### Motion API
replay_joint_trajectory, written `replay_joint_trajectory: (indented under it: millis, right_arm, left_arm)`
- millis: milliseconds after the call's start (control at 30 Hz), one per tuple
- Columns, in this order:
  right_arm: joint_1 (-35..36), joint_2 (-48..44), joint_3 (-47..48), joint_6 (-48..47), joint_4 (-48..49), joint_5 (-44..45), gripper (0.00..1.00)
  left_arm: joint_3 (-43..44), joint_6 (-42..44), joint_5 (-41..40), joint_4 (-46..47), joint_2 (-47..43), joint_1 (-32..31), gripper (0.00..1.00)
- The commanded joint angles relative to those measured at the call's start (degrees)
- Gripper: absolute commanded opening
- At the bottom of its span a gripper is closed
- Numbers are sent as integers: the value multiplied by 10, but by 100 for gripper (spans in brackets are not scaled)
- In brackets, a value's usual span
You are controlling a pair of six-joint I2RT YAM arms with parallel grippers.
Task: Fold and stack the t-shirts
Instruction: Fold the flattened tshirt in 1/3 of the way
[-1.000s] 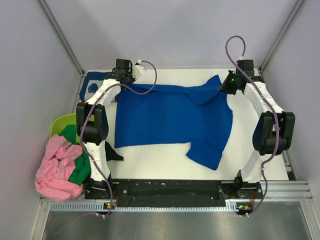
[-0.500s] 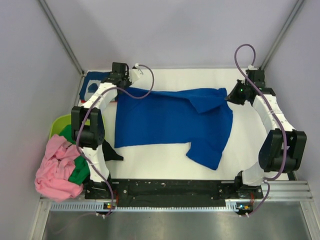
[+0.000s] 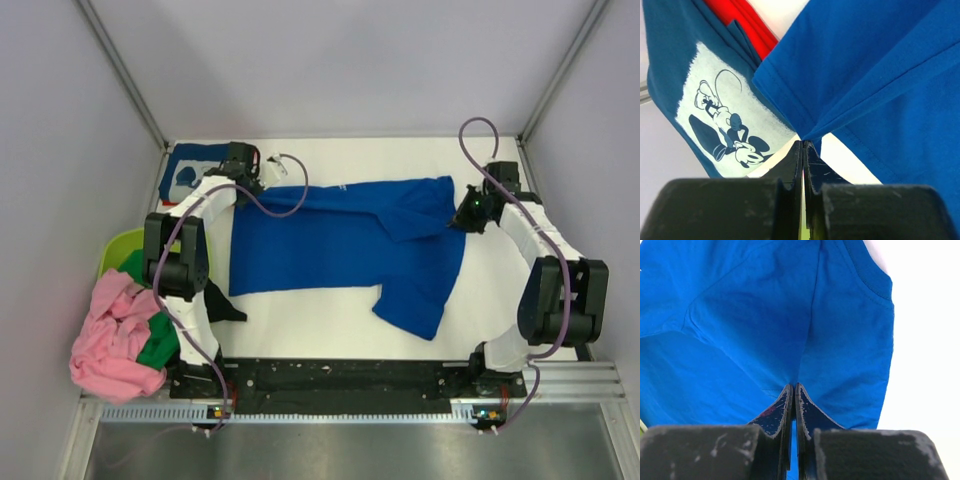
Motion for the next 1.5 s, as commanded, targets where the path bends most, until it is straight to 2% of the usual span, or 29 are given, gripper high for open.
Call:
replay_joint_trajectory:
  millis: [0,200,233,333,400,433,567,633,767,867,967,1067,1267,1467]
  right_arm:
    - [-5,1,-8,-12,9,-6,0]
    - [-5,-1,-15,-12,13,-8,0]
    - [-5,5,-16,-11,17,-15,0]
    - [-5,19,-15,8,41,-41,0]
    - [-4,34,-10,19,63,-44,0]
    - [-4,43,-6,25,70,-47,0]
    - [-4,87,31,32,85,-54,0]
    - [-6,111,45,36,90,-50,0]
    - [-10,161,66,48,100,-48,0]
    - [-11,175,67,49,101,-49,0]
    - [-11,176,57,43,106,-48,0]
    - [-11,170,43,37,106,-46,0]
    - [-11,161,22,29,107,-45,0]
    - [-11,160,15,25,114,-52,0]
  left_arm:
    - [0,12,-20,-4,14,3,0]
    - [14,29,-17,-31,29,3,0]
    - [15,34,-10,-41,30,3,7]
    - [8,43,6,-45,19,3,60]
    - [2,45,25,-39,-3,3,80]
    - [5,47,38,-41,-14,3,82]
    - [36,52,124,-79,-53,-21,83]
    - [44,50,165,-83,-69,-59,77]
    - [65,39,222,-81,-52,-182,55]
    - [107,11,272,-83,-6,-271,49]
    - [154,-25,312,-60,58,-322,53]
    - [218,-42,310,-52,119,-354,58]
    - [352,-129,288,-75,231,-363,59]
    - [407,-145,235,-98,299,-375,58]
